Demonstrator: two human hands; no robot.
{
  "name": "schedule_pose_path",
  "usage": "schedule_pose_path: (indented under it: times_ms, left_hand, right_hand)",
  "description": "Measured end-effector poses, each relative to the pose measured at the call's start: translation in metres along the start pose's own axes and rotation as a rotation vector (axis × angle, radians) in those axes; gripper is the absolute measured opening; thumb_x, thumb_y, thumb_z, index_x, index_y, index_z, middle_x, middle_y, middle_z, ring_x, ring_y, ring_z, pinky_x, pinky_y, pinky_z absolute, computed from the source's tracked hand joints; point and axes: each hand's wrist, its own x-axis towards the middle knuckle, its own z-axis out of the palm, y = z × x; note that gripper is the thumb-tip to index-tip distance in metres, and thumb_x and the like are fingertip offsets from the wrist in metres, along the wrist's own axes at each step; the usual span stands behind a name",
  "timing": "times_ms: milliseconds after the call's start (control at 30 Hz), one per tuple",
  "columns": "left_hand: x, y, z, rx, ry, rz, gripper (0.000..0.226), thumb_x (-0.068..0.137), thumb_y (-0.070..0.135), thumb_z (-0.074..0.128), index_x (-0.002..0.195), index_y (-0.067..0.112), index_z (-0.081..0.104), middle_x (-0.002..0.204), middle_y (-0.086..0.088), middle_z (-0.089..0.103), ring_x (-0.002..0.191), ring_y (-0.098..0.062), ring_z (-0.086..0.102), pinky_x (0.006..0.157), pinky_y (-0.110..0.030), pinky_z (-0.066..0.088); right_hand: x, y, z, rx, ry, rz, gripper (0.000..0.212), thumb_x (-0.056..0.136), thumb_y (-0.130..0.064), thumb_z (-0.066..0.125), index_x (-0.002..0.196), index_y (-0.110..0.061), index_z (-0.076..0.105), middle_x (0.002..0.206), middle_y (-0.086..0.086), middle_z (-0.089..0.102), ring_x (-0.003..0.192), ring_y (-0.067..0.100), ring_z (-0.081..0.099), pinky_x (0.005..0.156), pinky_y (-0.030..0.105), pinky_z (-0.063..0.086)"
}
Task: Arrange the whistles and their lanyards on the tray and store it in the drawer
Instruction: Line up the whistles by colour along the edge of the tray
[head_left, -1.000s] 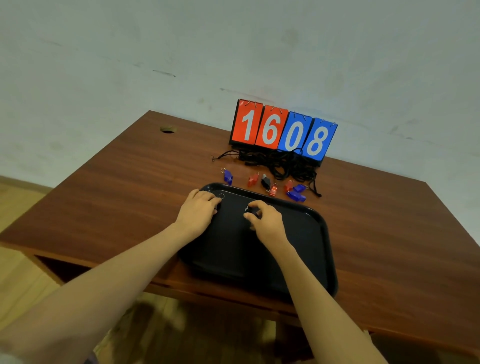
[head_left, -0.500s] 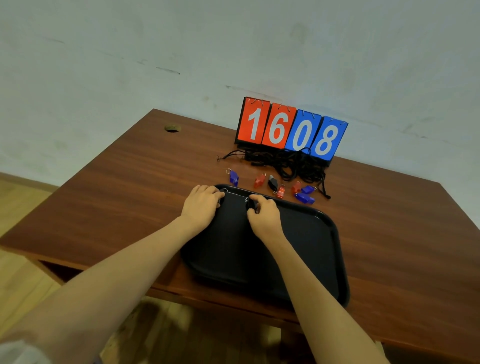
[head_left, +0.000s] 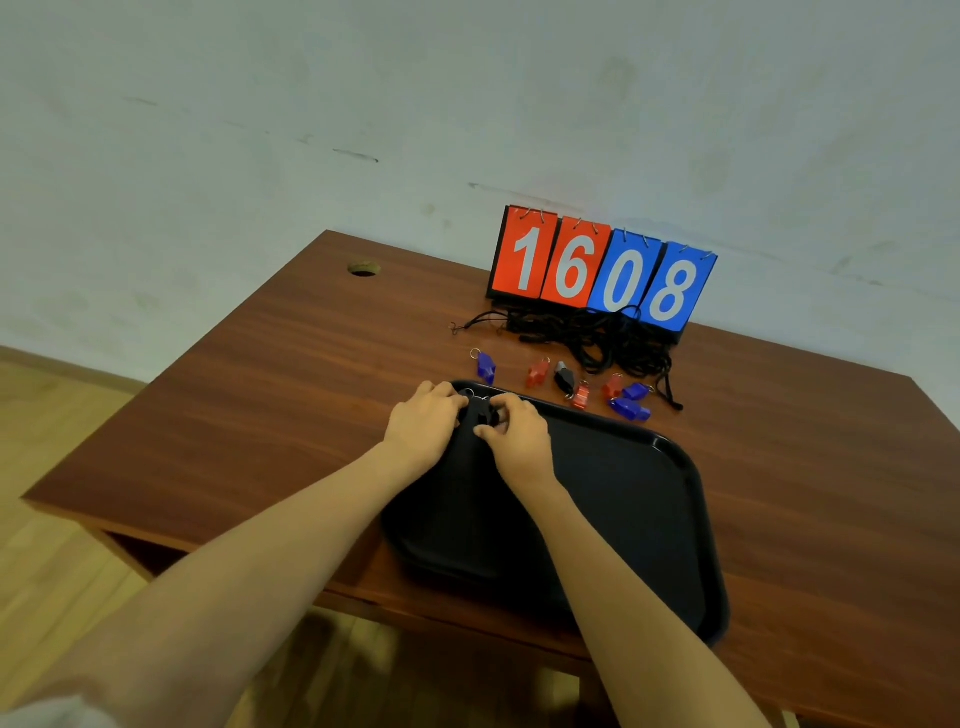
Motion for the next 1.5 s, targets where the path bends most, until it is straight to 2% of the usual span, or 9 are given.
schedule_pose_path:
  times_ms: [100,233,733,833,1033,1133,1233,1333,1500]
  left_hand:
    - [-0.002,0.002,-0.002,-0.005,-0.007,-0.01,0.043,0.097,0.014,0.044,0.14,0.018,0.041,0.137,-0.004,0.043,0.127,-0.024,0.036,0.083,-0.037,0.043]
    - [-0.003,0.003,-0.003,0.002,-0.004,-0.009,0.042,0.097,0.012,0.043,0.139,0.017,0.042,0.137,-0.004,0.043,0.126,-0.023,0.036,0.082,-0.036,0.043]
    - [-0.001,0.007,-0.005,0.031,-0.025,-0.006,0.04,0.096,0.013,0.045,0.135,0.016,0.039,0.136,-0.006,0.042,0.125,-0.026,0.038,0.081,-0.037,0.044]
    - [0.0,0.007,-0.008,0.024,-0.048,0.004,0.043,0.095,0.01,0.045,0.136,0.015,0.038,0.137,-0.008,0.041,0.125,-0.028,0.037,0.083,-0.038,0.044]
    - [0.0,0.007,-0.012,-0.032,-0.064,0.008,0.046,0.094,0.01,0.049,0.137,0.015,0.037,0.136,-0.011,0.039,0.124,-0.03,0.039,0.085,-0.04,0.044]
    - [0.0,0.01,-0.017,-0.03,-0.045,0.022,0.05,0.091,0.008,0.053,0.138,0.015,0.036,0.139,-0.01,0.037,0.125,-0.03,0.04,0.089,-0.04,0.043]
    - [0.006,0.02,-0.025,-0.013,0.039,0.079,0.052,0.089,0.001,0.051,0.137,0.016,0.039,0.139,-0.009,0.038,0.123,-0.03,0.042,0.094,-0.04,0.044]
    - [0.02,0.036,-0.031,-0.022,0.094,0.124,0.056,0.085,-0.002,0.053,0.138,0.014,0.041,0.141,-0.008,0.039,0.124,-0.028,0.042,0.095,-0.038,0.044]
    - [0.06,0.064,-0.025,-0.033,0.014,0.124,0.041,0.093,0.008,0.046,0.134,0.012,0.044,0.136,-0.011,0.043,0.124,-0.029,0.041,0.092,-0.039,0.043]
  right_hand:
    - [0.002,-0.003,0.006,-0.058,0.016,-0.01,0.041,0.087,-0.025,0.064,0.127,-0.024,0.052,0.119,0.0,0.055,0.102,0.016,0.056,0.09,0.038,0.05]
    - [0.004,-0.001,0.011,-0.179,0.018,-0.014,0.05,0.09,-0.03,0.06,0.138,-0.025,0.046,0.127,0.003,0.054,0.119,0.022,0.049,0.096,0.04,0.047]
    - [0.007,-0.003,0.006,-0.2,-0.034,-0.007,0.058,0.087,-0.033,0.064,0.138,-0.018,0.042,0.13,0.006,0.051,0.121,0.024,0.047,0.099,0.038,0.045]
    - [0.007,-0.003,-0.001,-0.154,-0.094,0.034,0.069,0.085,-0.029,0.067,0.144,-0.017,0.034,0.138,0.007,0.046,0.127,0.025,0.044,0.104,0.038,0.042]
    - [0.0,0.006,-0.02,-0.184,-0.166,0.005,0.066,0.087,-0.019,0.065,0.144,-0.018,0.032,0.142,0.007,0.042,0.13,0.025,0.042,0.105,0.038,0.041]
    - [0.0,0.013,-0.034,-0.214,-0.122,-0.015,0.057,0.089,-0.019,0.063,0.14,-0.017,0.038,0.139,0.005,0.045,0.127,0.022,0.046,0.102,0.036,0.043]
    - [0.006,0.021,-0.053,-0.217,0.01,-0.045,0.047,0.091,-0.019,0.059,0.136,-0.015,0.045,0.132,0.006,0.051,0.122,0.021,0.05,0.101,0.035,0.045]
    - [0.019,0.03,-0.069,-0.217,0.134,-0.041,0.046,0.093,-0.017,0.054,0.137,-0.012,0.044,0.134,0.008,0.049,0.125,0.023,0.046,0.102,0.035,0.043]
    - [0.051,0.047,-0.083,-0.267,0.115,0.016,0.045,0.095,-0.015,0.05,0.138,-0.014,0.04,0.139,0.011,0.041,0.129,0.027,0.039,0.101,0.037,0.041]
